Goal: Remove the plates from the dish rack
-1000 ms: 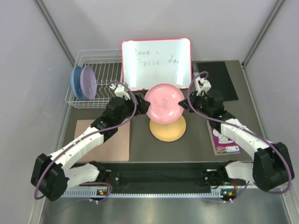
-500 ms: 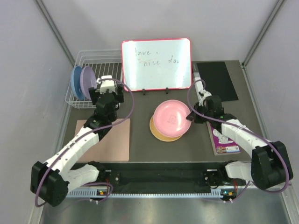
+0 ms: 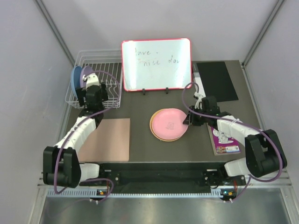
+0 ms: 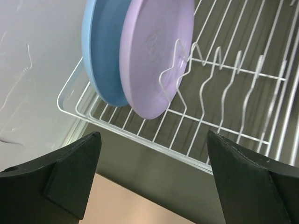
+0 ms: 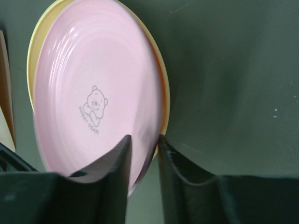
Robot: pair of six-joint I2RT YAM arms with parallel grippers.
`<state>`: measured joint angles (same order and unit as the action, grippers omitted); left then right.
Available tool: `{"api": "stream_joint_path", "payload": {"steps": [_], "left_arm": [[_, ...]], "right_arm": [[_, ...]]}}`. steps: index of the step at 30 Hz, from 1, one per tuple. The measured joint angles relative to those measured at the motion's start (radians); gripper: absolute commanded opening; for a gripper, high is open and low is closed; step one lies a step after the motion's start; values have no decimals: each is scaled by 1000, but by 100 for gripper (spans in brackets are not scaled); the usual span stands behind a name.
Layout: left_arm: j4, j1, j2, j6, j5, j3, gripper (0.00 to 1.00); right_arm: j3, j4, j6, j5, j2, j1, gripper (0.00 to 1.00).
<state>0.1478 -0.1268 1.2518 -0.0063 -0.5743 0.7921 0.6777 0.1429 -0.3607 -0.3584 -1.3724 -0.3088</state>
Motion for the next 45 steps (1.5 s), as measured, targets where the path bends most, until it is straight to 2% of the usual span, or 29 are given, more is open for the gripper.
{"api": "stream_joint_path", "payload": {"steps": [2, 5, 8, 11, 16, 20, 26, 27, 29, 30, 32, 33, 35, 36, 37, 39, 40, 45], "left_arm": [[1, 31, 18, -13, 24, 0, 99], [4, 70, 42, -29, 55, 6, 99], [16, 101, 76, -40, 85, 26, 99], [35, 122, 122, -44, 101, 59, 99], [85, 175, 196, -43, 111, 105, 97], [117, 208, 265, -44, 106, 154, 74], [144, 224, 333, -29, 118, 184, 67], [145, 224, 335, -27, 121, 184, 58], [149, 224, 335, -30, 129, 184, 49], [151, 224, 335, -32, 136, 184, 34], [157, 224, 335, -37, 148, 184, 13], [160, 224, 335, -40, 150, 184, 9], [160, 229, 335, -12, 132, 184, 19], [159, 235, 336, -11, 131, 184, 20], [160, 236, 337, -10, 130, 184, 15], [164, 234, 342, -4, 122, 184, 12], [167, 234, 346, -3, 120, 185, 0], [175, 230, 367, 1, 109, 196, 0]], "right_arm": [[5, 3, 10, -4, -2, 0, 45], [16, 2, 27, -4, -2, 0, 52], [40, 21, 43, 23, -2, 0, 55], [63, 47, 55, 88, 13, 0, 62], [65, 94, 71, 180, 135, 0, 65], [79, 108, 72, 209, 209, 0, 66], [82, 115, 72, 245, 232, 0, 66], [82, 116, 72, 248, 232, 0, 67], [82, 116, 72, 251, 226, 0, 67], [82, 116, 72, 251, 219, 0, 67], [82, 114, 72, 251, 200, 0, 67], [82, 114, 71, 250, 190, 0, 66], [82, 113, 70, 248, 175, 0, 66], [82, 112, 69, 246, 168, 0, 67], [82, 112, 69, 244, 164, 0, 67], [82, 112, 69, 240, 159, 0, 67], [82, 112, 69, 238, 159, 0, 67], [82, 111, 70, 236, 159, 0, 67]]}}
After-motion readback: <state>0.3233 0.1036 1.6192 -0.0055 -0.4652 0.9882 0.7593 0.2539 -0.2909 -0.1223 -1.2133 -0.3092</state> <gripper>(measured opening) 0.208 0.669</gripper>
